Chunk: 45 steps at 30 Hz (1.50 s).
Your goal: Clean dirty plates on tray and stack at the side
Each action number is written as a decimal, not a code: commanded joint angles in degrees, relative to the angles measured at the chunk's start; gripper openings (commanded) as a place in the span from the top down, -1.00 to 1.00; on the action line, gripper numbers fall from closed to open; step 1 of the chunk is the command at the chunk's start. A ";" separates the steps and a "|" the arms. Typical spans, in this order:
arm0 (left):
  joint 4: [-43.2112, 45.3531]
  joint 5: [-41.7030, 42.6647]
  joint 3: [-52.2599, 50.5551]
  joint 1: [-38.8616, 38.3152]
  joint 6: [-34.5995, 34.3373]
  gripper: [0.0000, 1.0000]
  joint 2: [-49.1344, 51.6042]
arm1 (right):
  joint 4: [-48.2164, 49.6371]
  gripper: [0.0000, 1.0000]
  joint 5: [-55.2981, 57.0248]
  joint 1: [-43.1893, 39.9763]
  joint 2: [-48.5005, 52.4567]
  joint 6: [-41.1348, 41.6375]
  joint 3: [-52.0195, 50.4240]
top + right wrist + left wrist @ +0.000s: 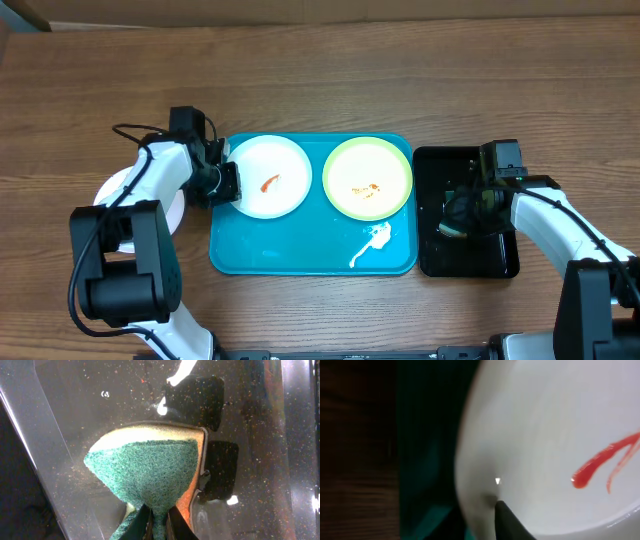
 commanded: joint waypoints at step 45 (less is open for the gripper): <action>-2.12 2.67 -1.01 -2.73 0.09 0.92 0.48 | -5.18 0.92 -18.47 5.35 -6.69 -1.79 10.62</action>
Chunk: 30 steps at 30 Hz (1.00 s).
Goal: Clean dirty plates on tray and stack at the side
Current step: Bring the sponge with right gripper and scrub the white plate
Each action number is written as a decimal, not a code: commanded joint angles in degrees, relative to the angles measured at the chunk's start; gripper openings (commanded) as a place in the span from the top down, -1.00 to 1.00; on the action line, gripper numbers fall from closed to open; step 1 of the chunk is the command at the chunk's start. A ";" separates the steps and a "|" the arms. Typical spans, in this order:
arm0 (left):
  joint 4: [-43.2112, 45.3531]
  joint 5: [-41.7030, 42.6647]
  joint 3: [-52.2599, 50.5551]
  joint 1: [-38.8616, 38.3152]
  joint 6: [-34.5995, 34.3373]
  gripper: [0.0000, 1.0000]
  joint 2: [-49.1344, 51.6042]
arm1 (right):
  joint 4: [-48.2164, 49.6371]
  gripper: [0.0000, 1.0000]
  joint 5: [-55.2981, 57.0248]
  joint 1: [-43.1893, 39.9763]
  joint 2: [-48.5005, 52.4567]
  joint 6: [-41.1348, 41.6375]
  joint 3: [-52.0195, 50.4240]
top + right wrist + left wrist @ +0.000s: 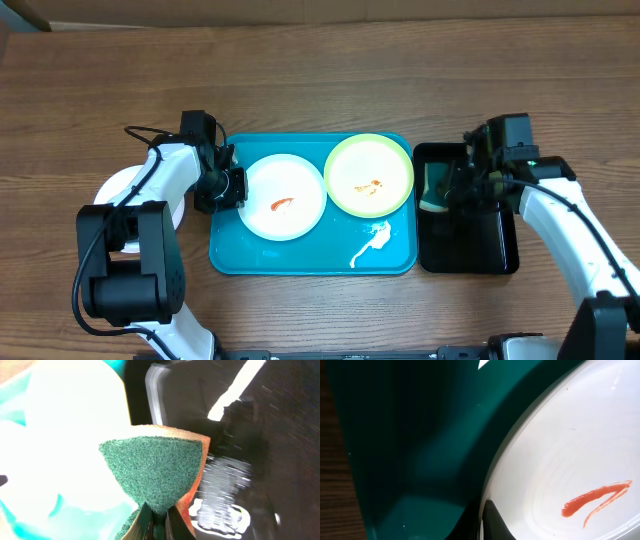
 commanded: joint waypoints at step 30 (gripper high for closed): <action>-2.49 1.27 -0.68 -6.19 0.20 0.92 0.48 | 32.98 0.92 6.56 42.10 14.45 10.12 0.83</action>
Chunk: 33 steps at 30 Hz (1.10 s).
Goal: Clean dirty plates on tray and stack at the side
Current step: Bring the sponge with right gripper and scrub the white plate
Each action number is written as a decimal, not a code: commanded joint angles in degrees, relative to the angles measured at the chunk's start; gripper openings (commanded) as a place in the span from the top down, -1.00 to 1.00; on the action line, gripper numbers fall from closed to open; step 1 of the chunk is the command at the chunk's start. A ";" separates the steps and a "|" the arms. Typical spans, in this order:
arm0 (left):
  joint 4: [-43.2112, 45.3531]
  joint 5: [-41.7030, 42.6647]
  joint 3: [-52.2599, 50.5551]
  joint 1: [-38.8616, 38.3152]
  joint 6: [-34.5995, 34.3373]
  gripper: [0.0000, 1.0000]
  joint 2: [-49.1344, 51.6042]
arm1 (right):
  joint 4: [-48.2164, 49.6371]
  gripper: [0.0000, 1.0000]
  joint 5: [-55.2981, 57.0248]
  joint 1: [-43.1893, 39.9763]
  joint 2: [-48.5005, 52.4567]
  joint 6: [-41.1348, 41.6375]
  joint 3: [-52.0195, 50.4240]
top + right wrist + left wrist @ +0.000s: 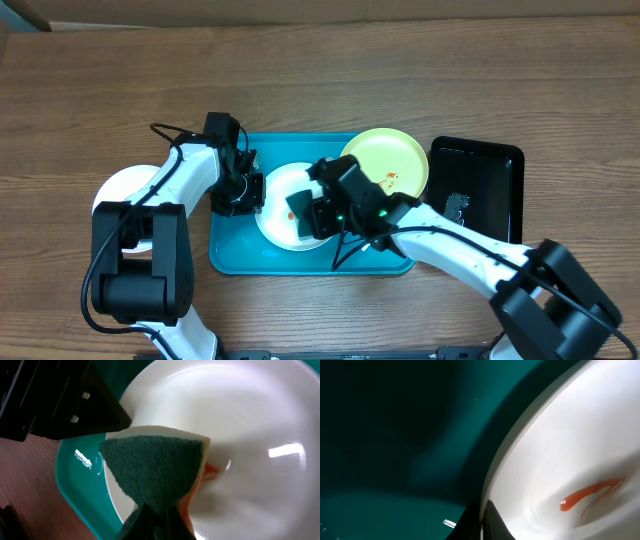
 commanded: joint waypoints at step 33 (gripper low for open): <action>-1.40 -0.35 -0.57 -0.55 -0.24 0.92 0.48 | 6.88 0.92 13.97 3.08 12.52 1.09 1.03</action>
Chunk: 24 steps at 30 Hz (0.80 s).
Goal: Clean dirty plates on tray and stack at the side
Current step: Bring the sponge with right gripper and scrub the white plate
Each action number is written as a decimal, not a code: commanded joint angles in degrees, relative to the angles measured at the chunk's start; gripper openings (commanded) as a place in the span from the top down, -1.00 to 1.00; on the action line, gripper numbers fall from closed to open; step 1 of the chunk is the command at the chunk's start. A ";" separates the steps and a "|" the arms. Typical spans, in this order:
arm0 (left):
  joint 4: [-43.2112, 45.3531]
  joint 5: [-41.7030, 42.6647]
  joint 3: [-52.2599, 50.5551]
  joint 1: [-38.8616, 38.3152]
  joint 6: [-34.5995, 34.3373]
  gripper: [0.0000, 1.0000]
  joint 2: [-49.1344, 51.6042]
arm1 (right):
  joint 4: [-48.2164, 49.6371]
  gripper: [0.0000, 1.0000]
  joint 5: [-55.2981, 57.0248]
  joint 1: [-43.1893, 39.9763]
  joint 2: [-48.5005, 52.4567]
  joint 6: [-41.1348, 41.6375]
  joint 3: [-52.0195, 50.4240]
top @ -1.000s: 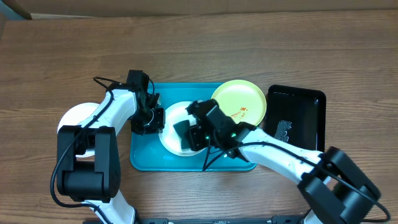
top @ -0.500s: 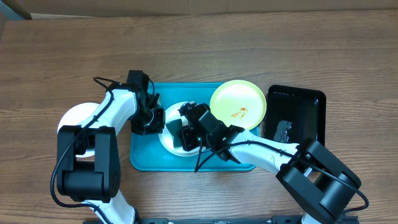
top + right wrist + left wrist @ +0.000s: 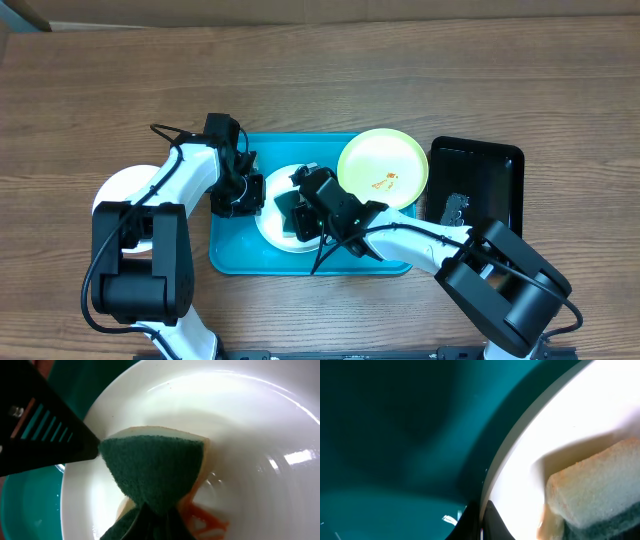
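A white plate (image 3: 270, 228) lies in the teal tray (image 3: 228, 256). My left gripper (image 3: 251, 196) is shut on its left rim, with the fingers (image 3: 490, 522) pinching the rim of the plate (image 3: 540, 425). My right gripper (image 3: 296, 214) is shut on a green-and-yellow sponge (image 3: 155, 467) that presses on the plate (image 3: 245, 425) beside a smeared red streak (image 3: 210, 522). The sponge (image 3: 592, 485) also shows in the left wrist view. A green plate (image 3: 383, 168) with an orange smear sits at the tray's back right corner.
A black tray (image 3: 482, 180) stands to the right of the teal tray. Another white plate (image 3: 118, 190) rests on the wooden table at the left, partly under my left arm. My right arm crosses the front of the teal tray.
My right gripper has shifted the sponge a little to the left on the white plate, over the red streak, which now looks smeared. The left gripper still holds the rim in the same place.
First my right gripper held the sponge in the black tray while the left was at the white plate's rim. Then the sponge was above the black tray and the plate sat further right. Then the sponge was on the white plate, and now it covers the streak.
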 commanded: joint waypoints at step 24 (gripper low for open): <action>0.94 -6.29 -0.39 -0.35 -1.57 0.92 -4.35 | -24.41 0.93 2.60 -8.22 -9.84 -5.42 11.43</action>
